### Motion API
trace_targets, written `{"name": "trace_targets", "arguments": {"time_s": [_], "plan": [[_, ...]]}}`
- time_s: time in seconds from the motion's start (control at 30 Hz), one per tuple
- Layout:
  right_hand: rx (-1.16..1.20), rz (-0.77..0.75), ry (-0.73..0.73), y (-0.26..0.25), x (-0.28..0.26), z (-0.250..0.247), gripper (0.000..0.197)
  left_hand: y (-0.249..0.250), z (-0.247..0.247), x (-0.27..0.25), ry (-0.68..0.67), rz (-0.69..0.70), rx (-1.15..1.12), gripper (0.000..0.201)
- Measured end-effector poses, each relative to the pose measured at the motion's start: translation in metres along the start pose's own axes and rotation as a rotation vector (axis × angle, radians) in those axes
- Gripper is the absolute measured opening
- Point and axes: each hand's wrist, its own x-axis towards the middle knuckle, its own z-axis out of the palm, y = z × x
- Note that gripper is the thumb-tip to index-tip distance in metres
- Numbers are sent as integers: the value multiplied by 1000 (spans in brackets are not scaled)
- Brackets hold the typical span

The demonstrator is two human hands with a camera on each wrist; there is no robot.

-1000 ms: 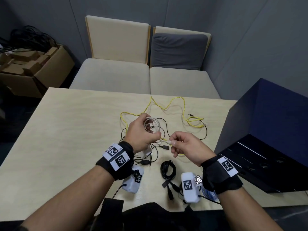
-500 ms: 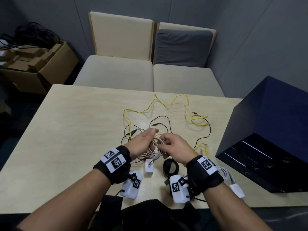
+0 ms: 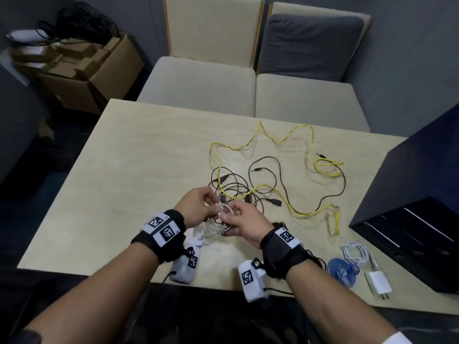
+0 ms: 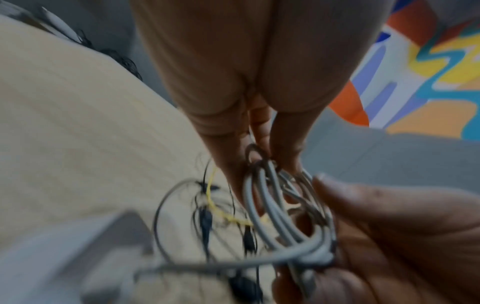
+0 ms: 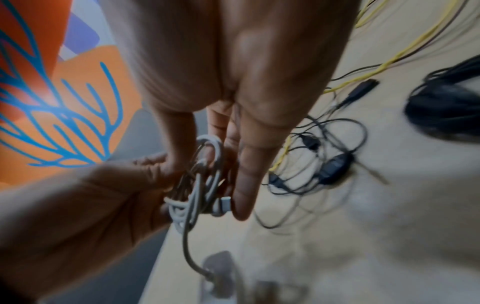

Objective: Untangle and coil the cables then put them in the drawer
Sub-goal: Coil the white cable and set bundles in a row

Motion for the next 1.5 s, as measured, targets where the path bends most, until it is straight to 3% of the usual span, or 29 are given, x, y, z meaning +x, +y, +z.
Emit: {"name": "trace_targets", "arguments": {"time_s": [0.2, 0.3, 0.4, 0.53, 0.67, 0.8, 1.07, 1.2, 1.3, 1.5], "plan": [[-417, 106, 295, 48, -6, -26, 20, -28, 60, 14, -71, -18, 272, 15], [-493, 217, 407, 71, -9, -33, 21, -47, 70, 9, -108, -71, 542, 39], [-571, 272, 450, 86, -8, -37, 21, -67, 65, -7, -138, -153, 830, 70], [-720, 277, 436, 89, -6, -35, 20, -82, 64, -16, -121, -81, 1034, 67], [-746, 254, 450, 88, -9, -32, 41, -86, 64, -10, -76, -2, 937, 51], [-764, 238, 422, 88, -12, -35, 43, -88, 58, -13, -89, 45, 717, 44], [-694, 165, 514, 47, -26, -53, 14, -35, 25, -2, 41, 172, 442, 18], [-670, 59, 538, 8, -34, -72, 15, 6, 8, 12, 109, 274, 363, 17], [-641, 8, 611, -19, -41, -92, 12, 30, 0, 25, 92, 300, 328, 14], [-641, 55, 673, -48, -40, -147, 12, 68, 17, 55, 46, 296, 369, 18]]}}
